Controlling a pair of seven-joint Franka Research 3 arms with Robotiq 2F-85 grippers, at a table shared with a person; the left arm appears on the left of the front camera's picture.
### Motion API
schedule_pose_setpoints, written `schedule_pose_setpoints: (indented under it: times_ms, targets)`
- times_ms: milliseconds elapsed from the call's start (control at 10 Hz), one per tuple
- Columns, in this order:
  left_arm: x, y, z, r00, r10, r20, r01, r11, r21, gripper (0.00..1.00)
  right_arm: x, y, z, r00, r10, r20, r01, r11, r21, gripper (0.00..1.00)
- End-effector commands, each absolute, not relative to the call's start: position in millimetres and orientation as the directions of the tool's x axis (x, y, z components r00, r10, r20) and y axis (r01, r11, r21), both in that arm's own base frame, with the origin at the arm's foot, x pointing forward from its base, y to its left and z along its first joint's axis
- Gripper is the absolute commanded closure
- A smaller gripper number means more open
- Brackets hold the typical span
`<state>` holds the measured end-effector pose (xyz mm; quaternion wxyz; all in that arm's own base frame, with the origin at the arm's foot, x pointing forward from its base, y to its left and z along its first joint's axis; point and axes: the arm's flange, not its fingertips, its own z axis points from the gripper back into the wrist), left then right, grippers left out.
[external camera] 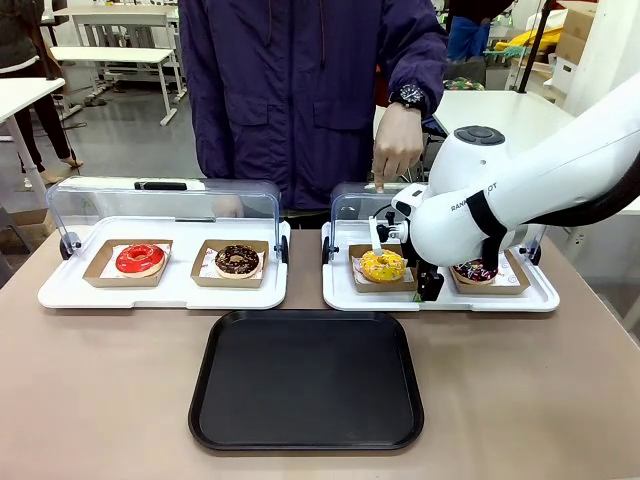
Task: Move the third donut from the left to the tray.
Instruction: Pick up the Paper togo box containing the Donut indicated by the person and place it on the Handle tray.
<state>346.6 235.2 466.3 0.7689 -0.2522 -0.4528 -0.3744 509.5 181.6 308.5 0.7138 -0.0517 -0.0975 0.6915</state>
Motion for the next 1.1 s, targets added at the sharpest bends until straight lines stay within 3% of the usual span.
schedule_pose_setpoints:
  times_ms: [0, 100, 200, 300, 500, 600, 800, 1000]
  targets:
    - [345.6, 235.2, 468.3, 0.304, -0.356, 0.884, 0.81, 0.585, -0.043, 0.0, 513.9, 186.3, 309.2, 0.046, 0.997, 0.062, -0.97, 0.06, -0.234, 0.0]
    - [345.6, 235.2, 468.3, 0.304, -0.356, 0.884, 0.81, 0.585, -0.043, 0.0, 513.8, 187.0, 309.7, 0.045, 0.997, 0.063, -0.972, 0.058, -0.227, 0.58]
    - [345.6, 235.2, 468.3, 0.304, -0.356, 0.884, 0.81, 0.585, -0.043, 0.0, 514.0, 187.5, 309.8, 0.042, 0.997, 0.059, -0.974, 0.054, -0.22, 0.58]
    - [345.6, 235.2, 468.3, 0.304, -0.356, 0.884, 0.81, 0.585, -0.043, 0.0, 513.8, 187.6, 309.8, 0.041, 0.998, 0.057, -0.976, 0.052, -0.213, 1.0]
    - [345.6, 235.2, 468.3, 0.304, -0.356, 0.884, 0.81, 0.585, -0.043, 0.0, 513.2, 188.1, 309.6, 0.041, 0.998, 0.049, -0.977, 0.051, -0.205, 1.0]
    - [345.6, 235.2, 468.3, 0.304, -0.356, 0.884, 0.81, 0.585, -0.043, 0.0, 513.0, 188.2, 310.0, 0.041, 0.998, 0.048, -0.978, 0.05, -0.205, 0.84]
    - [345.6, 235.2, 468.3, 0.304, -0.356, 0.884, 0.81, 0.585, -0.043, 0.0, 513.7, 188.5, 310.0, 0.044, 0.998, 0.042, -0.979, 0.051, -0.198, 1.0]
    - [345.6, 235.2, 468.3, 0.304, -0.356, 0.884, 0.81, 0.585, -0.043, 0.0, 513.9, 187.9, 310.9, 0.048, 0.998, 0.037, -0.98, 0.054, -0.191, 1.0]
